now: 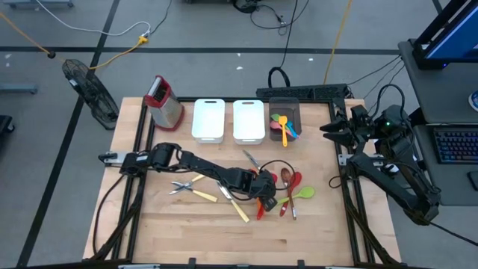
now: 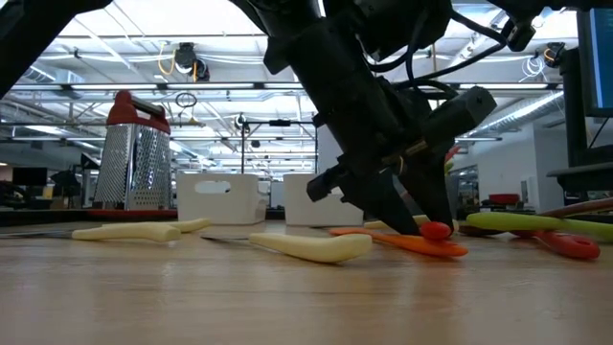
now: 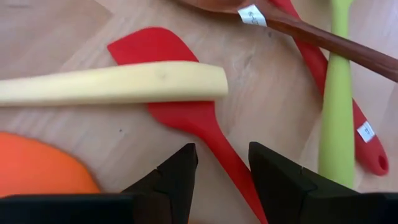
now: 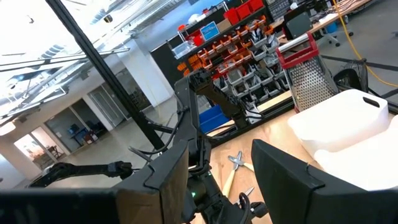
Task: Pick & Place Kitchen Items
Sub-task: Put the red spatula into the black bin
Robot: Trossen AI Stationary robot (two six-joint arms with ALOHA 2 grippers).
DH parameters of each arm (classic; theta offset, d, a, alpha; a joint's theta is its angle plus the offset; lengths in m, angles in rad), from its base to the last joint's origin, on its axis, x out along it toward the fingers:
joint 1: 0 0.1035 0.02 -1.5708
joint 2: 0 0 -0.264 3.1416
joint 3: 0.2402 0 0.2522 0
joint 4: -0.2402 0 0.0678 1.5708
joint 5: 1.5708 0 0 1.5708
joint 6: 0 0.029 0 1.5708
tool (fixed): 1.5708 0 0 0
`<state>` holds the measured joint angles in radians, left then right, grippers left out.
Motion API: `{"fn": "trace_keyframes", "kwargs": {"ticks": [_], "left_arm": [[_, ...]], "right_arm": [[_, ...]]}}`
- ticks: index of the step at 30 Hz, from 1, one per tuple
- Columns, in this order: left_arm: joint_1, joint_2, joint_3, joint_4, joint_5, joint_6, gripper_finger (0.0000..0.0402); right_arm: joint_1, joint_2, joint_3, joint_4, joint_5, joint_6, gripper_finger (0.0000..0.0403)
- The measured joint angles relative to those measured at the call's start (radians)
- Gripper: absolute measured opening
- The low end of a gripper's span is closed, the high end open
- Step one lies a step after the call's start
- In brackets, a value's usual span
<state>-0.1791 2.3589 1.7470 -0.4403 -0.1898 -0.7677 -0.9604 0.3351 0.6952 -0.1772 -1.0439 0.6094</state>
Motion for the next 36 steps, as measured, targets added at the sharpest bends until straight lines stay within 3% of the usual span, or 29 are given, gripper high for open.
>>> {"fn": "trace_keyframes", "kwargs": {"ticks": [11,25,36], "left_arm": [[0.002,0.000,0.000,-0.008,-0.022,0.033,0.0153],[0.004,0.000,-0.002,-0.032,-0.008,0.021,0.0016],[0.006,-0.005,-0.002,-0.030,0.003,-0.020,0.0009]], "right_arm": [[0.000,0.000,0.000,0.000,0.003,0.000,0.0169],[0.000,0.000,0.000,-0.001,0.075,0.009,0.0169],[0.000,0.000,0.000,0.000,0.075,0.027,0.0169]]}}
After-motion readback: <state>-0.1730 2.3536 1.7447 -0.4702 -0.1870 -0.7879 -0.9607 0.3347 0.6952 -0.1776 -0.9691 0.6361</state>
